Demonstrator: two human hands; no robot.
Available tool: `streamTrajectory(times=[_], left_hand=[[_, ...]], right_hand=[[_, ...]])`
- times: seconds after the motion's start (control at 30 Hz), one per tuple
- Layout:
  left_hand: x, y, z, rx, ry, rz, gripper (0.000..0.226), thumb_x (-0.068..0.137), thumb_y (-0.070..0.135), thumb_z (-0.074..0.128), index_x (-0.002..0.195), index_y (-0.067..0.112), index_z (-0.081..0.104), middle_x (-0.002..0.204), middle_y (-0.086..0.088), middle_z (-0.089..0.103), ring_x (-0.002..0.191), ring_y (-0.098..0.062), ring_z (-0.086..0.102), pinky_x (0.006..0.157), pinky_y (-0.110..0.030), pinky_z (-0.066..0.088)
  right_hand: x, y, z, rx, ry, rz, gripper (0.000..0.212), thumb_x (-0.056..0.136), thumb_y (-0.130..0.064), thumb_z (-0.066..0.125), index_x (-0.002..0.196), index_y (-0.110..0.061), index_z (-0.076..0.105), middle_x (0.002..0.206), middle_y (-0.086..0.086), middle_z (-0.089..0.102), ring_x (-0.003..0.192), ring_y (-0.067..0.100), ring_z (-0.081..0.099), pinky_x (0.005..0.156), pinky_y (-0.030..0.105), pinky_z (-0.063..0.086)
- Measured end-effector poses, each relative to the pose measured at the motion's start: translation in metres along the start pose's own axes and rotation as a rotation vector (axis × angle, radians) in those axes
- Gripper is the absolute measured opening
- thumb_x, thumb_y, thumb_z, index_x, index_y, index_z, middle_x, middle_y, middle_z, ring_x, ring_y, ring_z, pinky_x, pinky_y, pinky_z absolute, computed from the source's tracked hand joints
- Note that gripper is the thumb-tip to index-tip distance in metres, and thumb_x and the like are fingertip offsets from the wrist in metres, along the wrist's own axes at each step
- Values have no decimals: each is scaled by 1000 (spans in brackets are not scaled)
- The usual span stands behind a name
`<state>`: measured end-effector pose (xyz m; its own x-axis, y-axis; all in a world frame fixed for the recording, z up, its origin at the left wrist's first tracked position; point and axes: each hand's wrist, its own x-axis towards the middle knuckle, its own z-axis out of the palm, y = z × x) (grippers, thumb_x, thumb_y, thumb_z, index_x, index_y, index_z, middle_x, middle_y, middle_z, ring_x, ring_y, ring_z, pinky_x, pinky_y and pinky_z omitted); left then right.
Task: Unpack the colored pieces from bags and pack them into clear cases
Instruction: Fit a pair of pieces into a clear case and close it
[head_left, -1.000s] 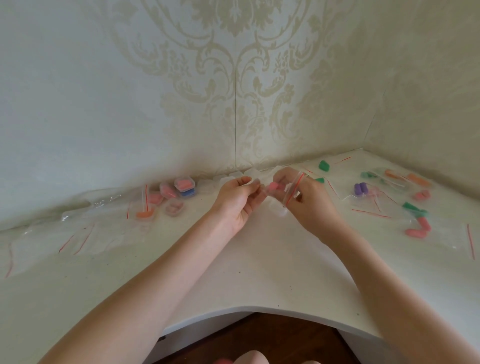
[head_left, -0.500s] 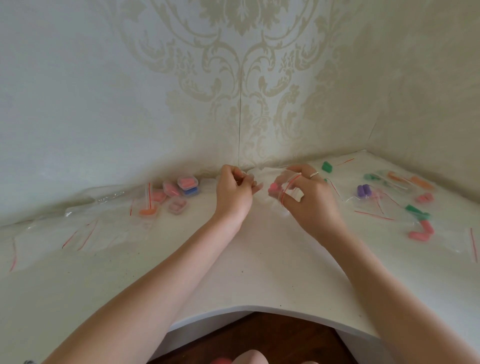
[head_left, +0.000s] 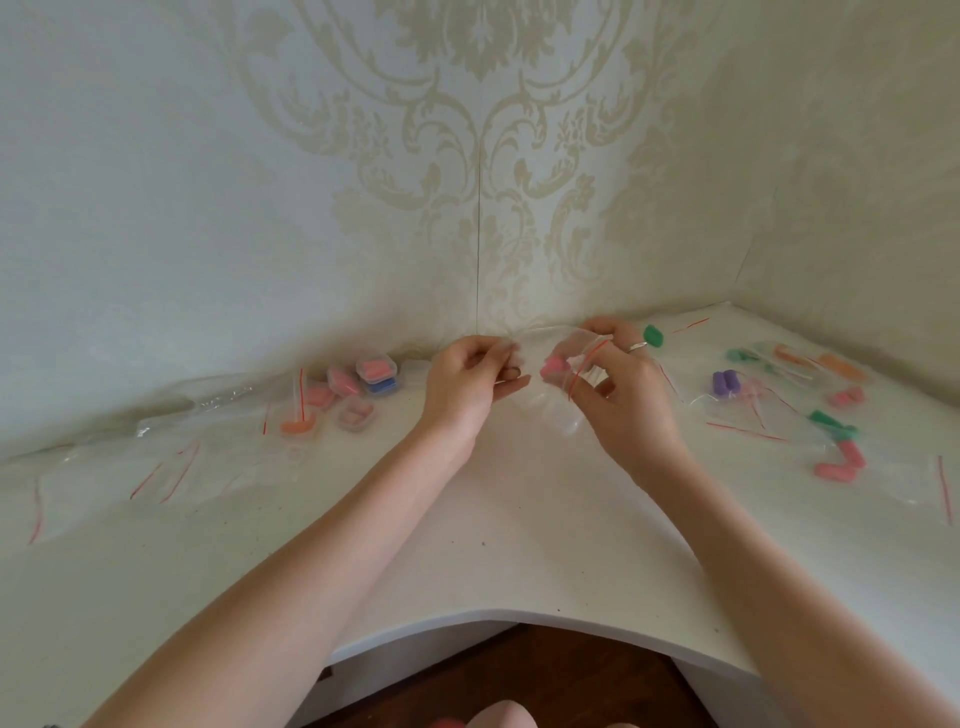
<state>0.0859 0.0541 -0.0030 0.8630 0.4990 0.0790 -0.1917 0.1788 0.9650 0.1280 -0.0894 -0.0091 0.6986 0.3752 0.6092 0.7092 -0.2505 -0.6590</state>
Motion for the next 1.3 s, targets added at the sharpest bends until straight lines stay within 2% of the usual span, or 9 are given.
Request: streamTrajectory(times=[0.3,0.37,0.47,0.57,0.67,0.83,1.0,1.13,1.3], left_hand=[[10,-5,-20,120,366,195,15,96,3,46,84,8,53,70,-5,54,66,-18,58,60,-24,52],[11,3,-30,215,439,302,9,96,4,49,89,7,54,70,0,55,63,-5,59,57,-14,47],[6,18,-37,362,450,444,9,92,1,52,90,9,55,72,9,54,56,8,57,56,-14,47],[1,32,-59,516,437,565,23,85,-5,51,86,17,55,80,7,58,65,-6,60,59,-31,50],[-6,50,-102,660,479,600,28,80,-6,51,80,21,59,92,-1,61,76,-16,62,57,-17,46],[-23,66,-168,972,605,631,30,78,-8,49,79,10,73,89,-8,70,90,-23,62,77,-23,42],[-30,56,-192,1286,630,491,22,79,-2,46,60,2,56,72,-17,58,80,-39,56,61,-30,30],[-34,61,-180,1333,754,429,18,84,7,50,82,1,67,102,-19,60,101,-43,49,72,-40,40],[-28,55,-154,1372,531,808,13,71,5,54,77,7,66,90,-11,64,90,-37,56,78,-37,41]], right_hand=[[-8,-3,0,-114,-44,-253,2,86,-10,67,87,-9,67,102,-4,52,78,-3,54,63,5,35],[-7,-3,-4,-103,-8,-237,4,88,-10,65,90,-8,66,99,-7,53,81,-1,55,60,7,40],[-7,-2,-6,-90,-76,-44,3,94,-13,54,96,-14,57,91,-10,58,81,9,62,55,30,54],[-8,5,-2,-135,-158,50,4,98,-15,44,96,-18,46,85,-3,57,74,14,63,60,39,54],[-7,9,-3,-188,-115,42,16,99,-13,36,110,-12,48,88,6,53,72,28,56,65,45,51],[-9,11,-2,-234,-110,15,24,93,1,40,104,-10,59,91,5,49,70,25,52,68,39,46],[-8,12,-1,-244,-111,50,24,87,8,41,90,-5,61,91,7,50,76,24,49,70,34,35],[-10,12,-4,-236,-88,94,25,88,5,39,83,-9,60,86,3,48,76,22,46,64,32,31],[-12,5,-5,-170,-127,98,24,79,-17,35,74,-12,58,75,-4,46,73,7,45,60,17,32]])
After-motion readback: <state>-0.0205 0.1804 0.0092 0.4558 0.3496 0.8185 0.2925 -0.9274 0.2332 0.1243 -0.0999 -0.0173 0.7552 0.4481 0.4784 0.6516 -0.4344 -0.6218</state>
